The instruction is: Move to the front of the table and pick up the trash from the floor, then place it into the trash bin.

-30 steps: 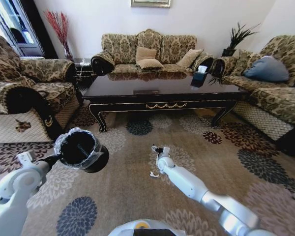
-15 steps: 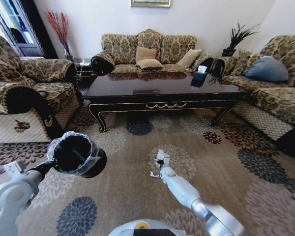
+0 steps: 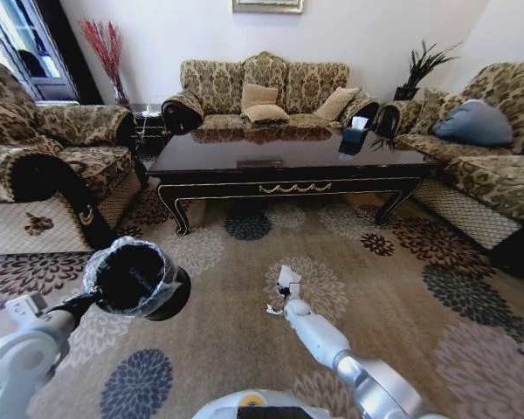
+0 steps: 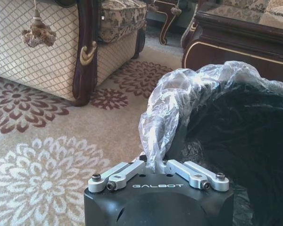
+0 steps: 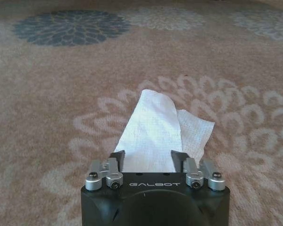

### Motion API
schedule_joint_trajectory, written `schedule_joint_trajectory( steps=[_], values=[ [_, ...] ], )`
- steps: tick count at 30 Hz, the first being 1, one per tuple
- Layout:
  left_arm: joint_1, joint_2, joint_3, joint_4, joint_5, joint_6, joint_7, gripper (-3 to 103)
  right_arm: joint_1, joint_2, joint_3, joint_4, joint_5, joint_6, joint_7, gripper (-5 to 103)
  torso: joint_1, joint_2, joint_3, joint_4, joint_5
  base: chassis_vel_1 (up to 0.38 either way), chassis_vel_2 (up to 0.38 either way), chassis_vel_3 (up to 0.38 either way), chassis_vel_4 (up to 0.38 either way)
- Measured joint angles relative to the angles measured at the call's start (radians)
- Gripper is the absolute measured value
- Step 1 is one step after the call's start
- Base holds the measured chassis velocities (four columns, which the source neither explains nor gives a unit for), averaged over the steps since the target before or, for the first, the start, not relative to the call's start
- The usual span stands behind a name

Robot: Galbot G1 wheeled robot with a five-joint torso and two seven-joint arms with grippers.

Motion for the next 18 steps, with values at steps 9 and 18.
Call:
schedule_joint_trajectory(
  steps=[9, 18],
  values=[
    [-0.010, 0.010, 0.014, 0.012, 0.000, 0.000, 0.001, 2, 0.000, 0.001, 0.000, -0.012, -0.023, -0.012, 0.011, 25, 0.000, 0.000, 0.000, 0.0000, 0.0000, 0.000, 0.000, 0.000, 0.000],
    [-0.015, 0.013, 0.020, 0.023, 0.000, 0.000, 0.001, 2, 0.001, -0.007, 0.002, -0.006, -0.028, -0.010, 0.020, 1, 0.000, 0.000, 0.000, 0.0000, 0.0000, 0.000, 0.000, 0.000, 0.000]
  ],
)
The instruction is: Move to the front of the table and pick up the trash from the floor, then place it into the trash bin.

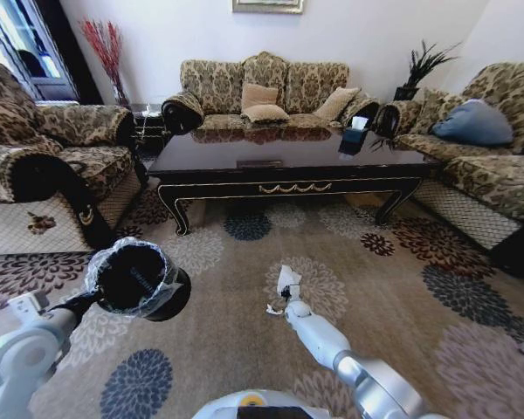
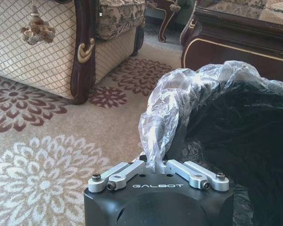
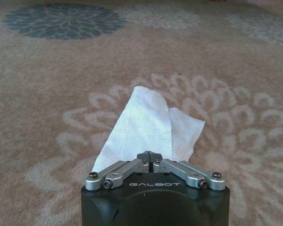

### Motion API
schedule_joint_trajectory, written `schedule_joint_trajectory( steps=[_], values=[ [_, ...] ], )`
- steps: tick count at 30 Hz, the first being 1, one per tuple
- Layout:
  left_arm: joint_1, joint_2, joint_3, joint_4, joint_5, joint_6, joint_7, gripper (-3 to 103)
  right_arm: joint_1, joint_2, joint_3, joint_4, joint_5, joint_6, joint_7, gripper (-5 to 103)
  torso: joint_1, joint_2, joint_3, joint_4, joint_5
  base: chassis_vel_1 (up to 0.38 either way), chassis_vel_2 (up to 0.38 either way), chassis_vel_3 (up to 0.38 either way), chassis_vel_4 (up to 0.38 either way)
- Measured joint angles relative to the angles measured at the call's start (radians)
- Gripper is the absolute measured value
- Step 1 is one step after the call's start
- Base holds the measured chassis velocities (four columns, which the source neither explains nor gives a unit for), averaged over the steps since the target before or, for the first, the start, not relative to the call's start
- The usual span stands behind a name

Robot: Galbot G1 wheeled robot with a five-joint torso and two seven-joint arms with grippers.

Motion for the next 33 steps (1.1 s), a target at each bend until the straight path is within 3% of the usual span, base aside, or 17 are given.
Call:
schedule_joint_trajectory(
  steps=[5, 8, 10, 11, 14, 17, 18, 22, 25, 26, 28, 29, 31, 33],
  values=[
    [0.000, -0.003, 0.004, -0.001, 0.004, 0.000, 0.000, 2, -0.001, -0.002, 0.008, 0.004, -0.002, 0.027, 0.005, -3, 0.000, 0.000, 0.000, 0.0000, -0.0001, 0.000, 0.000, 0.000, 0.000],
    [0.004, -0.003, 0.004, -0.008, 0.005, 0.000, 0.000, 2, -0.004, -0.001, 0.010, 0.009, -0.002, 0.045, -0.005, 13, 0.000, 0.000, 0.000, 0.0000, 0.0000, 0.000, 0.000, 0.000, 0.000],
    [0.006, -0.003, 0.003, -0.010, 0.005, 0.000, 0.000, 2, -0.006, 0.001, 0.011, 0.010, -0.002, 0.052, -0.011, 13, 0.000, 0.000, 0.000, -0.0001, 0.0000, 0.000, 0.000, 0.000, 0.000],
    [0.009, -0.004, 0.001, -0.013, 0.005, 0.000, 0.000, 2, -0.010, 0.002, 0.012, 0.013, -0.005, 0.063, -0.022, 24, 0.000, 0.000, 0.000, 0.0000, 0.0000, 0.000, 0.000, 0.000, 0.000],
    [0.014, -0.006, -0.003, -0.017, 0.006, 0.000, 0.000, 2, -0.016, 0.004, 0.012, 0.018, -0.013, 0.070, -0.028, 29, 0.000, 0.000, 0.000, 0.0001, 0.0000, 0.000, 0.000, 0.000, 0.000],
    [0.025, -0.011, -0.010, -0.027, 0.007, 0.000, -0.001, 2, -0.027, 0.009, 0.011, 0.018, -0.042, 0.071, -0.024, 45, 0.000, 0.000, 0.000, 0.0001, 0.0000, 0.000, 0.000, 0.000, 0.000],
    [0.025, -0.011, -0.010, -0.027, 0.007, 0.000, -0.001, 2, -0.027, 0.009, 0.011, 0.018, -0.042, 0.071, -0.024, 45, 0.000, 0.000, 0.000, 0.0001, 0.0000, 0.000, 0.000, 0.000, 0.000],
    [0.033, -0.015, -0.014, -0.037, 0.009, 0.000, 0.000, 2, -0.042, 0.013, 0.011, 0.009, -0.080, 0.069, 0.002, 61, 0.000, 0.000, 0.000, 0.0001, -0.0001, 0.000, 0.000, 0.000, 0.000],
    [0.034, -0.015, -0.015, -0.040, 0.009, 0.000, 0.000, 2, -0.045, 0.013, 0.009, 0.004, -0.091, 0.062, 0.019, 67, 0.000, 0.000, 0.000, 0.0000, 0.0000, 0.000, 0.000, 0.000, 0.000],
    [0.035, -0.015, -0.015, -0.042, 0.009, 0.000, 0.000, 2, -0.047, 0.013, 0.009, 0.001, -0.094, 0.052, 0.035, 78, 0.000, 0.000, 0.000, -0.0001, 0.0000, 0.000, 0.000, 0.000, 0.000],
    [0.035, -0.015, -0.015, -0.043, 0.009, 0.000, 0.000, 2, -0.047, 0.014, 0.009, -0.001, -0.095, 0.045, 0.042, 78, 0.000, 0.000, 0.000, -0.0001, 0.0000, 0.000, 0.000, 0.000, 0.000],
    [0.035, -0.016, -0.015, -0.043, 0.009, 0.000, 0.000, 2, -0.047, 0.014, 0.009, -0.006, -0.095, 0.040, 0.048, 89, 0.000, 0.000, 0.000, 0.0001, 0.0000, 0.000, 0.000, 0.000, 0.000],
    [0.036, -0.016, -0.015, -0.043, 0.009, 0.000, 0.000, 2, -0.046, 0.014, 0.009, -0.009, -0.095, 0.038, 0.050, 89, 0.000, 0.000, 0.000, 0.0001, 0.0000, 0.000, 0.000, 0.000, 0.000],
    [0.036, -0.017, -0.015, -0.043, 0.010, 0.000, 0.000, 2, -0.044, 0.015, 0.006, -0.016, -0.098, 0.034, 0.052, 97, 0.000, 0.000, 0.000, 0.0000, -0.0001, 0.000, 0.000, 0.000, 0.000]
  ],
)
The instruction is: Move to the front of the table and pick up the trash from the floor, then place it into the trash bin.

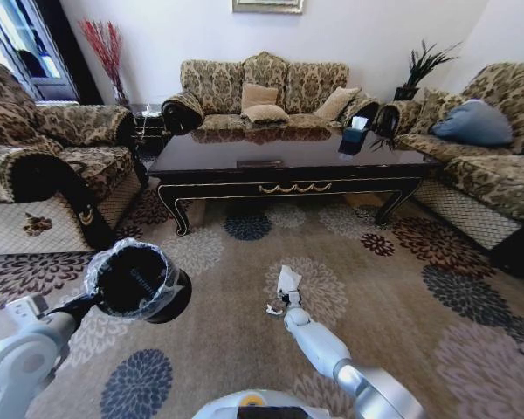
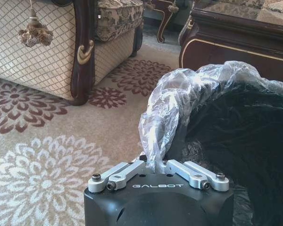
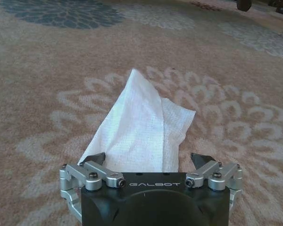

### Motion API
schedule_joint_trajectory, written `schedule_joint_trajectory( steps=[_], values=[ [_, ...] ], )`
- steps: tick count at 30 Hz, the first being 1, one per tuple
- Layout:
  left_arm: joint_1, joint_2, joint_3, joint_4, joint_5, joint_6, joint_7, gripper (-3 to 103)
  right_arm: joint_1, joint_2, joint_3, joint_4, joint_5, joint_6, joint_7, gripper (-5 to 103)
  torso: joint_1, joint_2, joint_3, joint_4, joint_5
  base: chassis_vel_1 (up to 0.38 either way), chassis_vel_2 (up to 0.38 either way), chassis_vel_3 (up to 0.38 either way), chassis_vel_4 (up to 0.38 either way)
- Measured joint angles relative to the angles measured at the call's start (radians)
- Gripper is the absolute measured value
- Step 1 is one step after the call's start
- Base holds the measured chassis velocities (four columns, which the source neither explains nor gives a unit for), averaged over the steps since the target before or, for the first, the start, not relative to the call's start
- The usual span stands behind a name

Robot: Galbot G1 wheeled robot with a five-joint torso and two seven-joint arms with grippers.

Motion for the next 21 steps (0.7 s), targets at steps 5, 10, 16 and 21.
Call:
schedule_joint_trajectory(
  steps=[5, 10, 16, 21],
  values=[
    [-0.001, 0.000, 0.001, 0.001, 0.002, 0.000, 0.000, 2, 0.005, 0.007, -0.003, -0.019, -0.017, 0.000, -0.002, 101, 0.000, 0.000, 0.000, -0.0001, -0.0001, 0.000, 0.000, 0.000, 0.000],
    [-0.004, 0.001, 0.003, 0.009, 0.002, 0.000, 0.001, 2, 0.008, 0.017, -0.005, -0.031, -0.029, 0.000, -0.010, 86, 0.000, 0.000, 0.000, 0.0000, -0.0001, 0.000, 0.000, 0.000, 0.000],
    [-0.010, 0.002, 0.009, 0.017, 0.003, 0.000, 0.001, 2, 0.014, 0.020, -0.007, -0.042, -0.034, 0.002, -0.022, 65, 0.000, 0.000, 0.000, 0.0008, 0.0005, 0.000, 0.000, 0.000, 0.000],
    [-0.015, 0.002, 0.016, 0.022, 0.007, 0.000, 0.001, 2, 0.016, 0.020, -0.007, -0.045, -0.035, 0.003, -0.025, 42, 0.000, 0.000, 0.000, 0.0011, 0.0008, 0.000, 0.000, 0.000, 0.000]
  ],
)
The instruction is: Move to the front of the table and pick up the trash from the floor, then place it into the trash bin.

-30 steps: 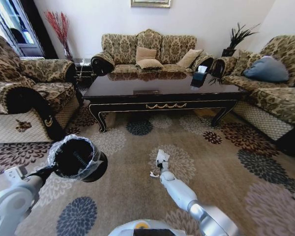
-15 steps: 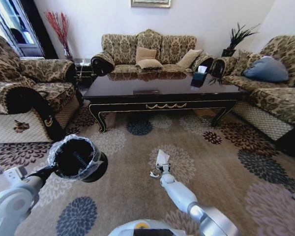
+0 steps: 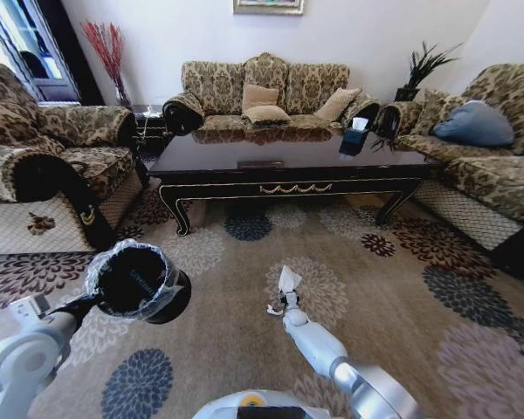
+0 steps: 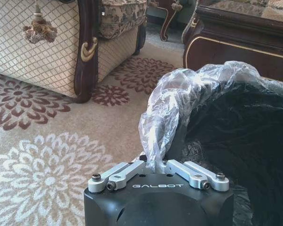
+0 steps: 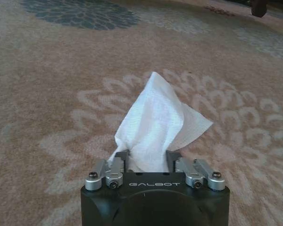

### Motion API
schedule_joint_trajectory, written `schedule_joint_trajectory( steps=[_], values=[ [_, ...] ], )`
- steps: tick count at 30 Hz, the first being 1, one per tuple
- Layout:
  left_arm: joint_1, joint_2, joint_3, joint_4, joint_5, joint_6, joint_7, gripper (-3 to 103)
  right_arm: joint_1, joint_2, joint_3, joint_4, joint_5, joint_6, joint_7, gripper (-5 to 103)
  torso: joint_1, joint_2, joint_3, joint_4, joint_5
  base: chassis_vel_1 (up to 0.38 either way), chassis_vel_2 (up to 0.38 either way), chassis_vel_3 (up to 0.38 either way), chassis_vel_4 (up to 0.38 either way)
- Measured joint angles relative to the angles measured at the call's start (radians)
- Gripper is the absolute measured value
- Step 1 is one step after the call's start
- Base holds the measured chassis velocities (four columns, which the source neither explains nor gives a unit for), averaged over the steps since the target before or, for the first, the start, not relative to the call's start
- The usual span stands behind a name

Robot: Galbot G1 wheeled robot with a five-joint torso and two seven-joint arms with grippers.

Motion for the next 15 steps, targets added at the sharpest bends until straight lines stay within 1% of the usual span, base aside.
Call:
schedule_joint_trajectory(
  steps=[3, 4, 5, 6, 9, 11, 12, 13, 14, 15],
  values=[
    [-0.002, 0.000, 0.003, 0.001, 0.001, 0.000, 0.000, 2, 0.001, -0.002, 0.000, -0.001, -0.001, 0.002, 0.000, 42, 0.000, 0.000, 0.000, -0.0002, 0.0000, 0.000, 0.000, 0.000, 0.000],
    [-0.004, 0.000, 0.005, 0.002, 0.002, 0.000, 0.000, 2, 0.001, -0.004, 0.002, -0.001, -0.002, 0.008, -0.004, 32, 0.000, 0.000, 0.000, -0.0005, -0.0001, 0.000, 0.000, 0.000, 0.000],
    [-0.005, 0.001, 0.006, 0.003, 0.002, 0.000, 0.000, 2, 0.001, -0.007, 0.007, -0.002, -0.003, 0.020, -0.013, 27, 0.000, 0.000, 0.000, -0.0010, -0.0003, 0.000, 0.000, 0.000, 0.000],
    [-0.005, 0.001, 0.006, 0.003, 0.002, 0.000, 0.000, 2, 0.001, -0.007, 0.007, -0.002, -0.003, 0.020, -0.013, 27, 0.000, 0.000, 0.000, -0.0010, -0.0003, 0.000, 0.000, 0.000, 0.000],
    [-0.009, 0.001, 0.014, 0.005, 0.005, 0.000, 0.000, 2, 0.000, -0.023, 0.015, 0.014, 0.003, 0.052, -0.047, 10, 0.000, 0.000, 0.000, -0.0022, -0.0012, 0.000, 0.000, 0.000, 0.000],
    [-0.009, 0.001, 0.016, 0.006, 0.006, 0.000, 0.000, 2, 0.001, -0.026, 0.014, 0.020, 0.007, 0.055, -0.051, 10, 0.000, 0.000, 0.000, -0.0023, -0.0011, 0.000, 0.000, 0.000, 0.000],
    [-0.012, 0.000, 0.021, 0.006, 0.008, 0.000, 0.000, 2, 0.005, -0.034, 0.011, 0.034, 0.017, 0.059, -0.055, 5, 0.000, 0.000, 0.000, -0.0022, -0.0010, 0.000, 0.000, 0.000, 0.000],
    [-0.014, 0.000, 0.024, 0.007, 0.010, 0.000, 0.000, 2, 0.008, -0.040, 0.007, 0.044, 0.024, 0.060, -0.057, 2, 0.000, 0.000, 0.000, -0.0018, -0.0011, 0.000, 0.000, 0.000, 0.000],
    [-0.014, 0.000, 0.024, 0.007, 0.010, 0.000, 0.000, 2, 0.008, -0.040, 0.007, 0.044, 0.024, 0.060, -0.057, 2, 0.000, 0.000, 0.000, -0.0018, -0.0011, 0.000, 0.000, 0.000, 0.000],
    [-0.016, -0.001, 0.027, 0.008, 0.012, 0.000, 0.000, 2, 0.012, -0.045, 0.003, 0.053, 0.030, 0.061, -0.059, 1, 0.000, 0.000, 0.000, -0.0012, -0.0009, 0.000, 0.000, 0.000, 0.000]
  ],
)
